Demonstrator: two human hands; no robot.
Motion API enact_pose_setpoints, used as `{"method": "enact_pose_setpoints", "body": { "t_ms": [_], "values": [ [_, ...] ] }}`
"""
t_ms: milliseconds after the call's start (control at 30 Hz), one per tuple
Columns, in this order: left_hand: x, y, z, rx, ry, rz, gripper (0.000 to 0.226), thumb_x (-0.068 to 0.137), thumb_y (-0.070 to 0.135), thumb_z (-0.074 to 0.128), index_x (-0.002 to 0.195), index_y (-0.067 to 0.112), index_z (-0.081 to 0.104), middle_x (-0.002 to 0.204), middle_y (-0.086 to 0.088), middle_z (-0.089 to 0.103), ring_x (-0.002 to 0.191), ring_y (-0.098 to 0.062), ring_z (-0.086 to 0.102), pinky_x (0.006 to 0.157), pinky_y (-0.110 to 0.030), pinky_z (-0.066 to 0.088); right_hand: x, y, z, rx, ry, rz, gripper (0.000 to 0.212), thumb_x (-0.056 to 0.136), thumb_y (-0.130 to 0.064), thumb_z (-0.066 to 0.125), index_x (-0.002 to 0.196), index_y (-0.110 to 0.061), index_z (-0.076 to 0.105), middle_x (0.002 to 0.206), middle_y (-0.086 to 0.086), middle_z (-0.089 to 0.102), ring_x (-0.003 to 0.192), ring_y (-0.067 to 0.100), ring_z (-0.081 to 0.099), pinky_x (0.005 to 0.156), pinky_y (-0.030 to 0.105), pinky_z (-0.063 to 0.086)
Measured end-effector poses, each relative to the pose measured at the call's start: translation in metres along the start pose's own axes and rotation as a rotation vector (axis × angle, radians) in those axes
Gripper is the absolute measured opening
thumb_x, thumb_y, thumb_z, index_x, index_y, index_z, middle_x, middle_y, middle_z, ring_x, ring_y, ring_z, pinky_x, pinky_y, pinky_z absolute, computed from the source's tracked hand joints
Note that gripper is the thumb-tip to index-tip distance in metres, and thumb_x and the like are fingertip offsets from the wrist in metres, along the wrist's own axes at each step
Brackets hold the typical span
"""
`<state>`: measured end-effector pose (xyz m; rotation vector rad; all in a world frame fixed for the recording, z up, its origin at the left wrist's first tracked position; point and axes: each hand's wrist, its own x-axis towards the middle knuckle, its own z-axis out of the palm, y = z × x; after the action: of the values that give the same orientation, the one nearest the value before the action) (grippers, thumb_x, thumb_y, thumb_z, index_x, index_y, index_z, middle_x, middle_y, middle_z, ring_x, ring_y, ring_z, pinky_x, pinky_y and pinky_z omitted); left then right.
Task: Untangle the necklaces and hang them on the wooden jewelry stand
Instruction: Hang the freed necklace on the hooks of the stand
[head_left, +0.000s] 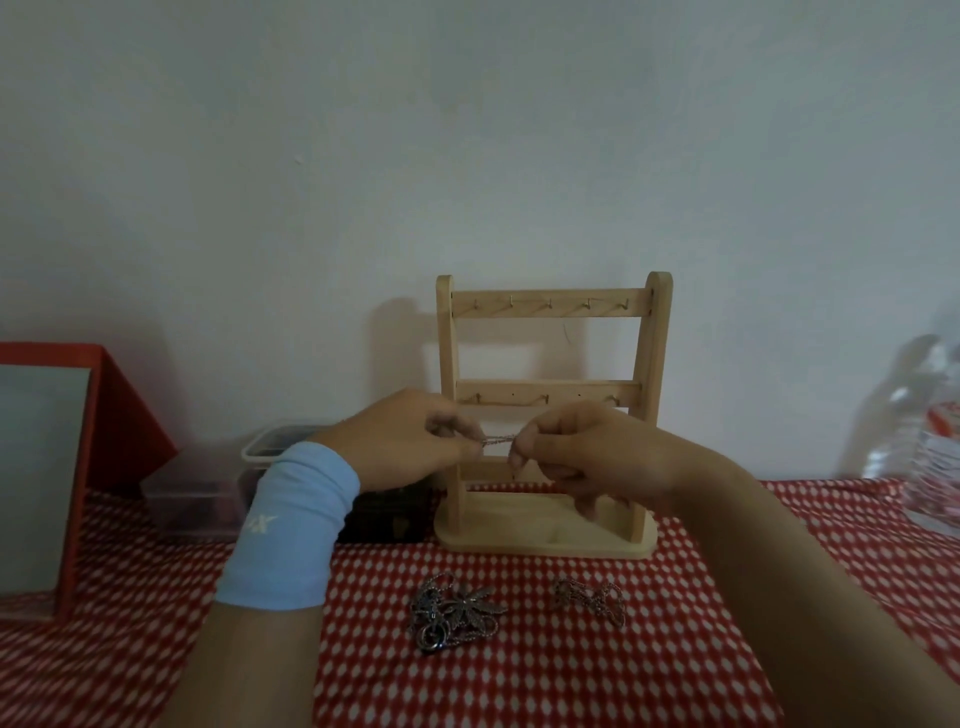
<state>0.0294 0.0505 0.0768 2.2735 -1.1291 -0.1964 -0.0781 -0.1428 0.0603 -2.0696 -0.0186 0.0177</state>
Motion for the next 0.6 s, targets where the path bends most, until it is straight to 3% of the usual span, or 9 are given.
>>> {"method": "enact_pose_setpoints", "body": {
  "t_ms": [100, 200, 267, 333, 400, 467, 500, 600],
  "values": [
    [0.0, -0.003, -0.001, -0.006, -0.052, 0.01, 0.014, 0.091, 0.035, 0.064, 0.097, 0.033, 0.076, 0.086, 0.02, 0.066, 0.071, 0.011, 0.058, 0.06, -0.008, 0.039, -0.002, 0.001, -0.006, -0.02, 0.106, 0.016, 0.028, 0.105, -0.028, 0.05, 0.096, -0.013, 0.072, 0.06, -0.008, 0.044, 0.051, 0.01, 0.035, 0.05, 0.027, 0.03],
    [0.003, -0.005, 0.0, -0.104, 0.058, 0.062, 0.017, 0.091, 0.036, 0.062, 0.082, 0.036, 0.076, 0.092, 0.017, 0.067, 0.088, 0.002, 0.06, 0.08, -0.022, 0.046, 0.002, 0.004, -0.009, -0.022, 0.265, 0.003, 0.029, 0.104, -0.033, 0.053, 0.088, -0.019, 0.074, 0.059, -0.011, 0.05, 0.05, 0.009, 0.037, 0.048, 0.025, 0.032],
    [0.007, -0.005, 0.003, -0.15, 0.141, 0.112, 0.015, 0.09, 0.032, 0.064, 0.082, 0.037, 0.076, 0.097, 0.016, 0.066, 0.094, 0.001, 0.058, 0.087, -0.022, 0.044, 0.006, 0.005, -0.008, -0.076, 0.409, -0.05, 0.029, 0.102, -0.035, 0.055, 0.084, -0.023, 0.074, 0.059, -0.011, 0.052, 0.048, 0.008, 0.039, 0.047, 0.022, 0.035],
    [0.01, -0.003, 0.007, -0.145, 0.274, 0.148, 0.012, 0.086, 0.026, 0.071, 0.085, 0.038, 0.075, 0.102, 0.014, 0.064, 0.092, -0.001, 0.058, 0.081, -0.016, 0.044, 0.01, 0.006, -0.005, -0.19, 0.523, -0.128, 0.027, 0.103, -0.034, 0.054, 0.084, -0.025, 0.072, 0.06, -0.008, 0.052, 0.046, 0.005, 0.039, 0.045, 0.018, 0.035],
    [0.012, -0.002, 0.011, -0.297, 0.336, 0.142, 0.019, 0.081, 0.019, 0.076, 0.092, 0.035, 0.074, 0.109, 0.011, 0.063, 0.088, -0.006, 0.061, 0.071, -0.013, 0.049, 0.011, 0.007, -0.003, -0.273, 0.585, -0.191, 0.024, 0.104, -0.032, 0.053, 0.087, -0.027, 0.07, 0.058, -0.01, 0.052, 0.044, 0.003, 0.041, 0.044, 0.014, 0.035],
    [0.01, 0.001, 0.012, -0.497, 0.315, 0.104, 0.027, 0.079, 0.017, 0.079, 0.099, 0.033, 0.073, 0.109, 0.006, 0.064, 0.087, -0.012, 0.065, 0.063, -0.025, 0.057, 0.01, 0.006, -0.002, -0.32, 0.571, -0.223, 0.023, 0.103, -0.031, 0.053, 0.088, -0.03, 0.069, 0.058, -0.016, 0.056, 0.049, -0.001, 0.047, 0.049, 0.012, 0.039],
    [0.009, 0.002, 0.012, -0.473, 0.329, 0.11, 0.028, 0.078, 0.021, 0.079, 0.101, 0.034, 0.071, 0.106, 0.008, 0.066, 0.086, -0.01, 0.065, 0.064, -0.026, 0.057, 0.009, 0.006, -0.002, -0.34, 0.53, -0.227, 0.022, 0.103, -0.031, 0.054, 0.088, -0.032, 0.069, 0.06, -0.02, 0.058, 0.051, -0.002, 0.048, 0.051, 0.012, 0.04],
    [0.01, 0.01, 0.011, -0.155, 0.343, 0.141, 0.026, 0.08, 0.033, 0.075, 0.105, 0.037, 0.067, 0.097, 0.021, 0.067, 0.08, 0.007, 0.059, 0.069, -0.012, 0.046, 0.009, 0.005, -0.001, -0.396, 0.408, -0.225, 0.019, 0.102, -0.032, 0.056, 0.09, -0.031, 0.07, 0.068, -0.01, 0.061, 0.052, 0.0, 0.049, 0.052, 0.017, 0.042]
  ]
}}
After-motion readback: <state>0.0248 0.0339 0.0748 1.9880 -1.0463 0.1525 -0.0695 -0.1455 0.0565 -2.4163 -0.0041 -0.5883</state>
